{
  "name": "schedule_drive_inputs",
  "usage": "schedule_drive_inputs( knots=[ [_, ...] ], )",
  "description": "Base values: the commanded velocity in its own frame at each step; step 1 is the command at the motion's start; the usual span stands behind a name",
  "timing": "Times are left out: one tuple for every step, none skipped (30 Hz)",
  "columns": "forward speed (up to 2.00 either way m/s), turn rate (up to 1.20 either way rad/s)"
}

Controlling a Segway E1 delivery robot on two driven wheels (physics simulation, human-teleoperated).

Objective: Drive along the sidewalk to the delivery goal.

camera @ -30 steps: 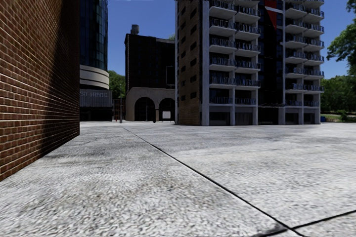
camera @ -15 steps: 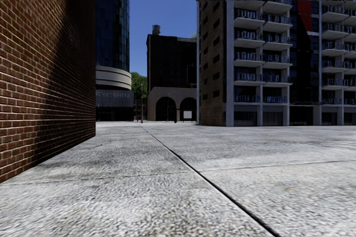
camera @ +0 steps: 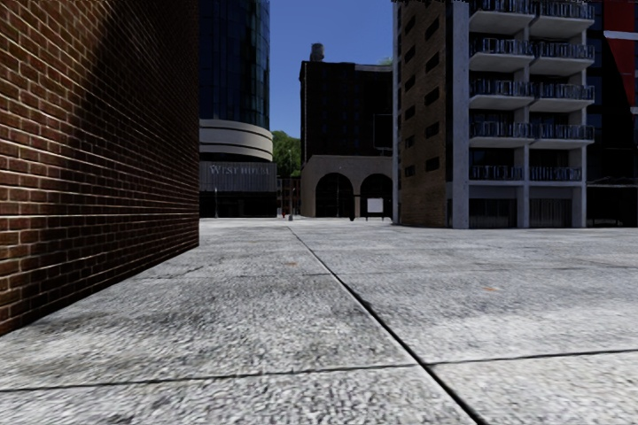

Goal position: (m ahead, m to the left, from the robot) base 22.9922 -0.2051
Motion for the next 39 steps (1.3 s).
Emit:
schedule_drive_inputs(
  knots=[
    [2.0,0.0],
    [2.0,0.0],
    [2.0,0.0],
    [2.0,0.0],
    [2.0,0.0],
    [2.0,0.0],
    [2.0,0.0],
    [2.0,0.0],
    [2.0,0.0],
    [2.0,0.0],
    [2.0,0.0],
    [2.0,0.0],
    [2.0,0.0],
    [2.0,0.0],
    [2.0,0.0],
    [2.0,0.0],
    [2.0,0.0],
    [2.0,0.0],
    [2.0,0.0],
    [2.0,0.0],
    [2.0,0.0],
    [2.0,0.0],
    [2.0,0.0],
    [2.0,0.0],
    [2.0,0.0],
    [2.0,0.0],
    [2.0,0.0],
    [2.0,0.0],
    [2.0,0.0],
    [2.0,0.0],
    [2.0,0.0],
    [2.0,0.0],
    [2.0,0.0],
    [2.0,0.0],
    [2.0,0.0],
    [2.0,0.0],
    [2.0,0.0],
    [2.0,0.0],
    [2.0,0.0]
  ],
)
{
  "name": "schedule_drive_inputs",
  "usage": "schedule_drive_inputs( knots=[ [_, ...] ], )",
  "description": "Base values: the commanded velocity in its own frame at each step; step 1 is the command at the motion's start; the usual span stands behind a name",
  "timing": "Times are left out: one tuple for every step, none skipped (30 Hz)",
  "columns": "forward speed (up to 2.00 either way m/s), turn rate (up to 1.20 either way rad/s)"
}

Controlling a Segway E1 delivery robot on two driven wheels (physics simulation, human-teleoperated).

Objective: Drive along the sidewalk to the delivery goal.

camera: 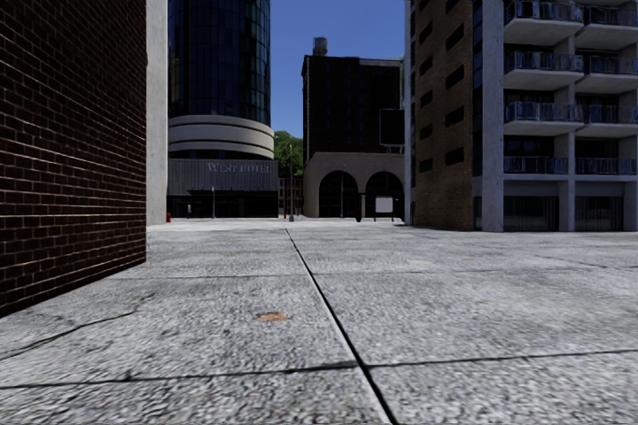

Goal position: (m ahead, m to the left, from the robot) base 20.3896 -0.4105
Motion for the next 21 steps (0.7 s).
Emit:
schedule_drive_inputs(
  knots=[
    [2.0,0.0],
    [2.0,0.0],
    [2.0,0.0],
    [2.0,0.0],
    [2.0,0.0],
    [2.0,0.0],
    [2.0,0.0],
    [2.0,0.0],
    [2.0,0.0],
    [2.0,0.0],
    [2.0,0.0],
    [2.0,0.0],
    [2.0,0.0],
    [2.0,0.0],
    [2.0,0.0],
    [2.0,0.0],
    [2.0,0.0],
    [2.0,0.0],
    [2.0,0.0],
    [2.0,0.0],
    [2.0,0.0]
  ],
)
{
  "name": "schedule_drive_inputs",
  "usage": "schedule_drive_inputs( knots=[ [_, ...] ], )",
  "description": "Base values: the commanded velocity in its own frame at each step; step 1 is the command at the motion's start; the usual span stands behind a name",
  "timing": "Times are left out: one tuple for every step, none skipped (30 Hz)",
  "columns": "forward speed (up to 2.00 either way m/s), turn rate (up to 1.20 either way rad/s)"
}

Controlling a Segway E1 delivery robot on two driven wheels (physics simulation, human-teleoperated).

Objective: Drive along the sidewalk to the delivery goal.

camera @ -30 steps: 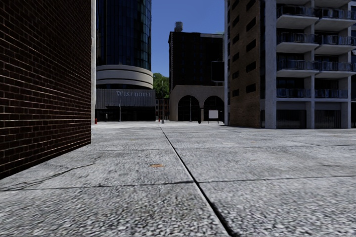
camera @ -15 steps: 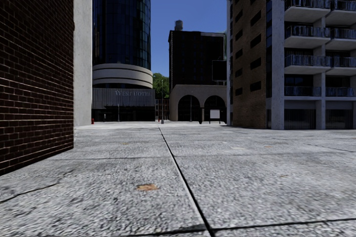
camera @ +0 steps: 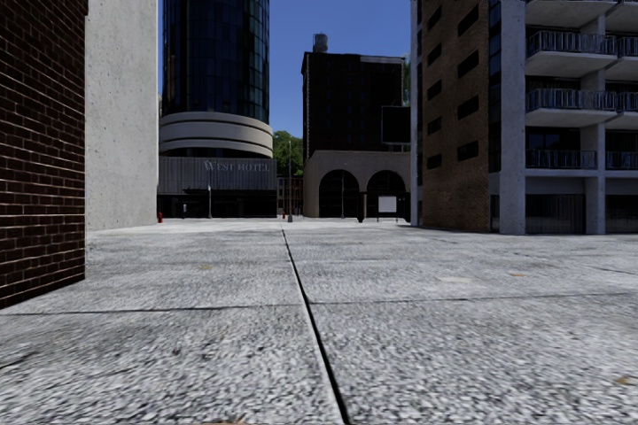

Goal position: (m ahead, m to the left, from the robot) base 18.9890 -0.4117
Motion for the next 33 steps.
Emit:
schedule_drive_inputs(
  knots=[
    [2.0,0.0],
    [2.0,0.0],
    [2.0,0.0],
    [2.0,0.0],
    [2.0,0.0],
    [2.0,0.0],
    [2.0,0.0],
    [2.0,0.0],
    [2.0,0.0],
    [2.0,0.0],
    [2.0,0.0],
    [2.0,0.0],
    [2.0,0.0],
    [2.0,0.0],
    [2.0,0.0],
    [2.0,0.0],
    [2.0,0.0],
    [2.0,0.0],
    [2.0,0.0],
    [2.0,0.0],
    [2.0,0.0],
    [2.0,0.0],
    [2.0,0.0],
    [2.0,0.0],
    [2.0,0.0],
    [2.0,0.0],
    [2.0,0.0],
    [2.0,0.0],
    [2.0,0.0],
    [2.0,0.0],
    [2.0,0.0],
    [2.0,0.0],
    [2.0,0.0]
  ],
)
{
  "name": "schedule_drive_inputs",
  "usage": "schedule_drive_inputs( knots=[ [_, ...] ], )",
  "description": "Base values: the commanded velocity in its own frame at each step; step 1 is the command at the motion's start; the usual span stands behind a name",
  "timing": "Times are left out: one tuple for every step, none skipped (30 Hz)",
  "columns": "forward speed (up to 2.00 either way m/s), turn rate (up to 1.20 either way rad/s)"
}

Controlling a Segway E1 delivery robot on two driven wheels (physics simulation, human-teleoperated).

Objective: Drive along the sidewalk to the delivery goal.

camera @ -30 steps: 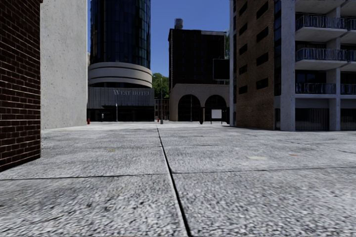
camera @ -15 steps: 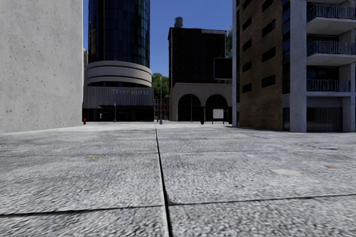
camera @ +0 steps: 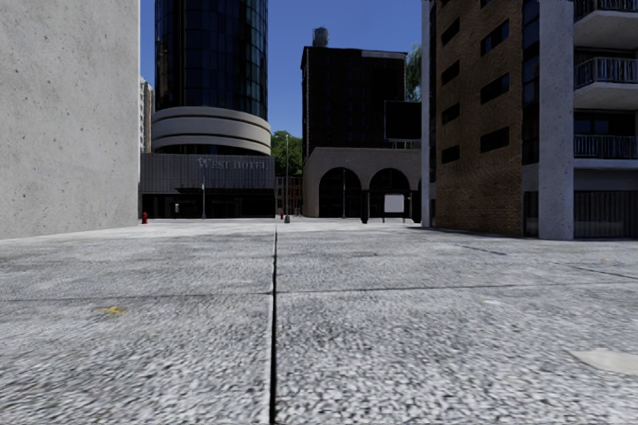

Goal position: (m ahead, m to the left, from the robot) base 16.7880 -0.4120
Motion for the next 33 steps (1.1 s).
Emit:
schedule_drive_inputs(
  knots=[
    [2.0,0.0],
    [2.0,0.0],
    [2.0,0.0],
    [2.0,0.0],
    [2.0,0.0],
    [2.0,0.0],
    [2.0,0.0],
    [2.0,0.0],
    [2.0,0.0],
    [2.0,0.0],
    [2.0,0.0],
    [2.0,0.0],
    [2.0,0.0],
    [2.0,0.0],
    [2.0,0.0],
    [2.0,0.0],
    [2.0,0.0],
    [2.0,0.0],
    [2.0,0.0],
    [2.0,0.0],
    [2.0,0.0],
    [2.0,0.0],
    [2.0,0.0],
    [2.0,0.0],
    [2.0,0.0],
    [2.0,0.0],
    [2.0,0.0],
    [2.0,0.0],
    [2.0,0.0],
    [2.0,0.0],
    [2.0,0.0],
    [2.0,0.0],
    [2.0,0.0]
  ],
)
